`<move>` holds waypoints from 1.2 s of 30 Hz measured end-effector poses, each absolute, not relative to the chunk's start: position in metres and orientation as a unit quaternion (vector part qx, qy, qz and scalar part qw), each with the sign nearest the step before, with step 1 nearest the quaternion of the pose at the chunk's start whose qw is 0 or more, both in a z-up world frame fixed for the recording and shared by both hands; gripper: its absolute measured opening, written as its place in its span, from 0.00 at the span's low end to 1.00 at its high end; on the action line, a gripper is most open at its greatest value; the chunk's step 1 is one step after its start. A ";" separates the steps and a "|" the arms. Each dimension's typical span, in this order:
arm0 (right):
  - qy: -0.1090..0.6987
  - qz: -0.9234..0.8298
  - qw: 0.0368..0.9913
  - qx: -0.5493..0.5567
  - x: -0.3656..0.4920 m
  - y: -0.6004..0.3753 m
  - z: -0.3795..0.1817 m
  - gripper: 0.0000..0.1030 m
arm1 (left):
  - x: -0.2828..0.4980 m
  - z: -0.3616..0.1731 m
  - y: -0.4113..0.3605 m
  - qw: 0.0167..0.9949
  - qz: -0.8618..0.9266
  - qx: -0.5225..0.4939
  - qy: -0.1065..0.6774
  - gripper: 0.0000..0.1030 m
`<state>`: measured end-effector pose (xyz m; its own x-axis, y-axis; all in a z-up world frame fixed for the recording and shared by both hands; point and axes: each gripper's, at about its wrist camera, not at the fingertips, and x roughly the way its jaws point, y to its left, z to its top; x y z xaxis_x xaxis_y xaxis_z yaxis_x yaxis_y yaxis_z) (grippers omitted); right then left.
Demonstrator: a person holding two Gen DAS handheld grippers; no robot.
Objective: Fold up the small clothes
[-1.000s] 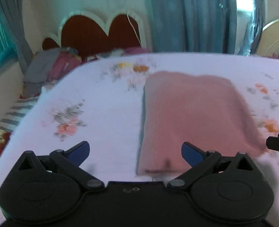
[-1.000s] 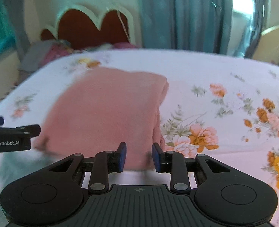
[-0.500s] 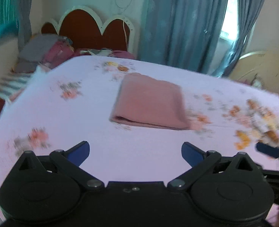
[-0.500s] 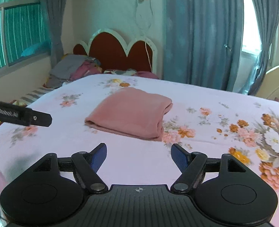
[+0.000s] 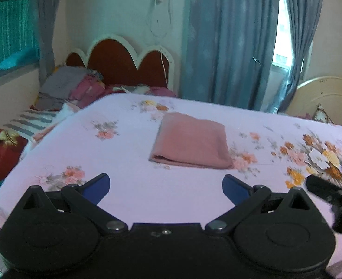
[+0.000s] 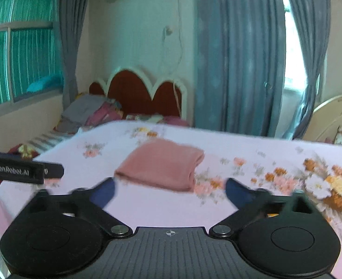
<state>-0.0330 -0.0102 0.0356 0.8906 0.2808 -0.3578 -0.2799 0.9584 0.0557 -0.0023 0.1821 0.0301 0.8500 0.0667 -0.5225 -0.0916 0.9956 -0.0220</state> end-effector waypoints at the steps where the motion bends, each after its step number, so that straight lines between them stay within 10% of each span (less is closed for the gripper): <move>1: 0.180 0.141 0.973 0.002 -0.036 -0.011 0.038 0.99 | -0.004 0.030 0.182 0.962 0.045 -0.020 0.267 1.00; 36: 0.179 0.130 0.975 0.022 -0.032 -0.008 0.039 1.00 | -0.002 0.029 0.199 0.955 0.062 -0.008 0.289 1.00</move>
